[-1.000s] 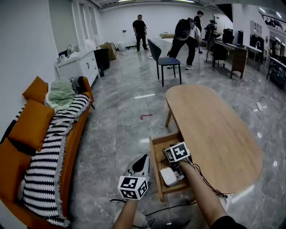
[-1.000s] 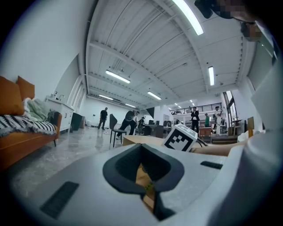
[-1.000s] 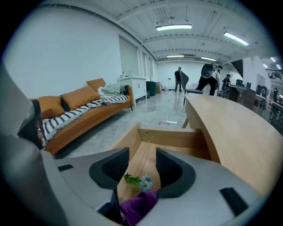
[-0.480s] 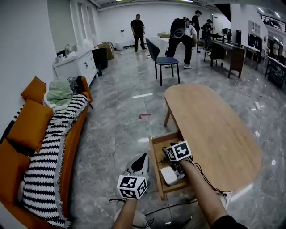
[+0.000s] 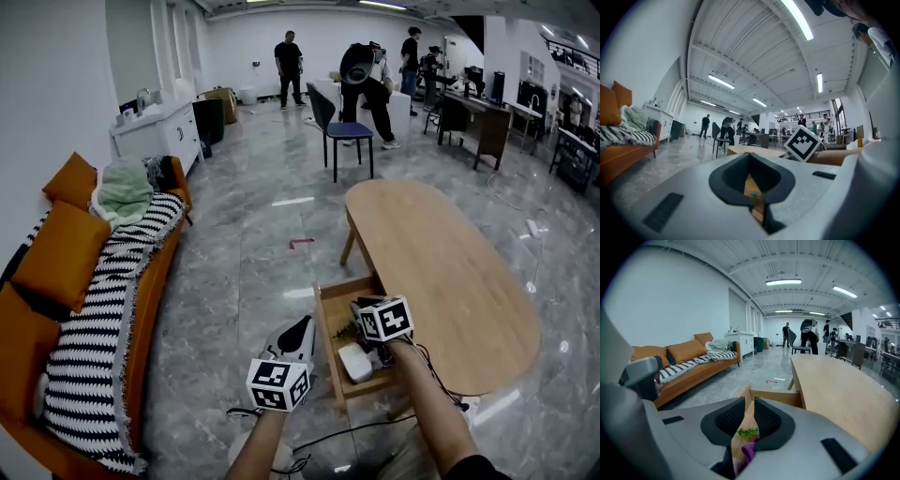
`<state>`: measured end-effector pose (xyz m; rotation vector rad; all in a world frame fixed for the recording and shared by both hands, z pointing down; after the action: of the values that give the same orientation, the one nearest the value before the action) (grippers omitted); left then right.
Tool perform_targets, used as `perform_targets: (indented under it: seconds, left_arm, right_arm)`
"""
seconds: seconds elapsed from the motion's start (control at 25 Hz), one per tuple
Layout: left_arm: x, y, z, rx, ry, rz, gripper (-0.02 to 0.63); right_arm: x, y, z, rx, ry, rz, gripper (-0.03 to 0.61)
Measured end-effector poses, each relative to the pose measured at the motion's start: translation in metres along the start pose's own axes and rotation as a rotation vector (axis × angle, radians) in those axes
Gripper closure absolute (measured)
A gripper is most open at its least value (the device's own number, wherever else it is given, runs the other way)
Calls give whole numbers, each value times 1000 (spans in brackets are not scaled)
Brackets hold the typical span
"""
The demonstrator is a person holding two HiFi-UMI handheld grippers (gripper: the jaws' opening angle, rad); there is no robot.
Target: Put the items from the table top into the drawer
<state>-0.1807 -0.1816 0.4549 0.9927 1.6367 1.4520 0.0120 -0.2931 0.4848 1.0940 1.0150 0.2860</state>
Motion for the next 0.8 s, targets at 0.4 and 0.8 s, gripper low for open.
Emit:
perform_targets:
  seconds: [0.4,0.8]
  left_arm:
    - [15,-9,-5,-6,47,-19,611]
    - [20,-6,-7,-2,107,-34,611]
  right_arm:
    - [40,-7,-43,-1,1,125,552]
    - [81,-10,-77,-3,-1,334,558]
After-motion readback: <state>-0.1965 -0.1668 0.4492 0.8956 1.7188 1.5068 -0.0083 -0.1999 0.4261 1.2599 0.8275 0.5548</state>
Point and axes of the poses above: the fingertips, and each gripper's own axes: x backward along the fingers, z to its right, y out of its underside, the point moved 9 cm from there along x, backward along the fingers, and after that the axes turned 4 degrees about -y, right-handed, at the moved point
